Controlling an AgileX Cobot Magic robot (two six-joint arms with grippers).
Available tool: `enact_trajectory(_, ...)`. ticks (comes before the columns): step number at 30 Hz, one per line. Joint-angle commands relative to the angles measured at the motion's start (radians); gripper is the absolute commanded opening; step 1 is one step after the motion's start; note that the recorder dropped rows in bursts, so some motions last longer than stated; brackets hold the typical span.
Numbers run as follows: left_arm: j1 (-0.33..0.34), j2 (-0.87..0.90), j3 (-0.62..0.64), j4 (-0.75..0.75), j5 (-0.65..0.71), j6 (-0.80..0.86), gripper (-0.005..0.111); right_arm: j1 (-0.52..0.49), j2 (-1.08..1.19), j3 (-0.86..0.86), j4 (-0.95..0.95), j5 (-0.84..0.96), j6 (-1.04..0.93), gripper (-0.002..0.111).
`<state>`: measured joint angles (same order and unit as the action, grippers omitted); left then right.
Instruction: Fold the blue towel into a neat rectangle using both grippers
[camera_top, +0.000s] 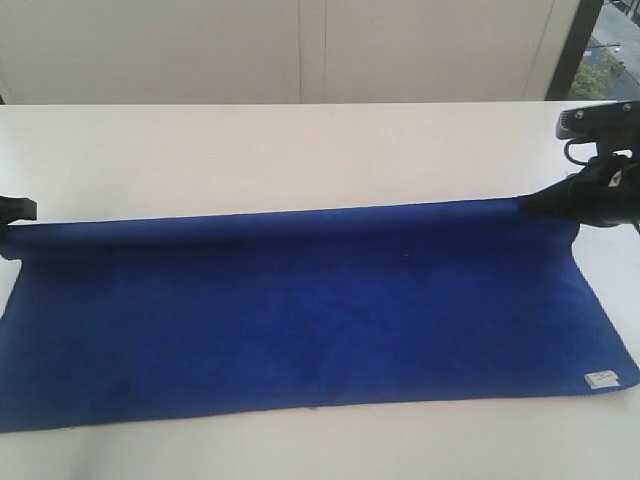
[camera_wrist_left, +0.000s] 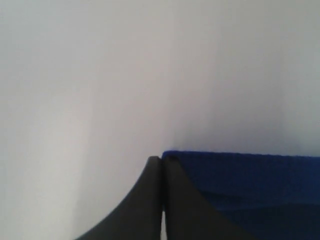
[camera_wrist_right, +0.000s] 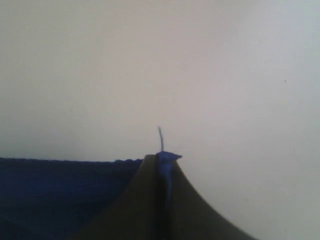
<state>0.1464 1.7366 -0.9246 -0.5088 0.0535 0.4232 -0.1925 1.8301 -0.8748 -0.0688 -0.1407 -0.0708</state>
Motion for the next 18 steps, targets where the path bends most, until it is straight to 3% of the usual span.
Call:
enact_trajectory(1,-0.012,-0.001,0.000,-0.006,-0.097,0.003,0.000,-0.009,0.006,-0.012,-0.003,-0.047,-0.004,0.000)
enact_trajectory(10,-0.021,0.011,-0.129,-0.006,-0.006,0.003,0.000,-0.062,0.012,-0.012,0.060,-0.104,-0.004,0.000)
enact_trajectory(18,-0.029,0.131,-0.248,-0.008,0.026,-0.001,0.000,-0.107,0.069,-0.068,0.069,-0.152,-0.005,0.000)
